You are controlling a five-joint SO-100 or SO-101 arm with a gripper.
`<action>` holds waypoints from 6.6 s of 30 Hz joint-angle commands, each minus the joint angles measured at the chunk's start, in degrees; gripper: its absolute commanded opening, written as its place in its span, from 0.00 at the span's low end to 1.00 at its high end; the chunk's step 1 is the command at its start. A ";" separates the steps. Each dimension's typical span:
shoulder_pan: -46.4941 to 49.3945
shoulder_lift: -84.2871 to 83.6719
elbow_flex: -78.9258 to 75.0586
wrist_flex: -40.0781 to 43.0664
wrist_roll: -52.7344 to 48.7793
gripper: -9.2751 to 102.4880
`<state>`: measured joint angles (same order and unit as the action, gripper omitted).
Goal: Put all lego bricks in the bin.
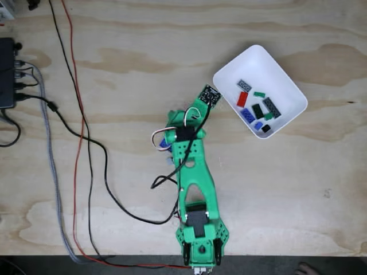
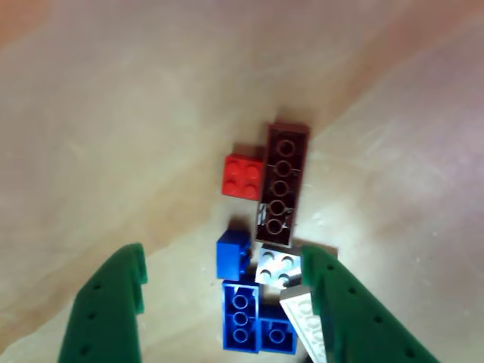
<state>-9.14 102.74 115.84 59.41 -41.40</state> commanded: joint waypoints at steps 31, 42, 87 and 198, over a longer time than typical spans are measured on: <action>26.89 3.69 -32.43 -0.62 3.78 0.08; 34.45 -15.21 -35.51 -5.80 1.32 0.14; 9.67 -26.98 -15.21 -19.07 -55.28 0.26; 29.97 13.18 -15.21 -10.20 -7.65 0.32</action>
<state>25.22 102.39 104.50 43.77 -53.70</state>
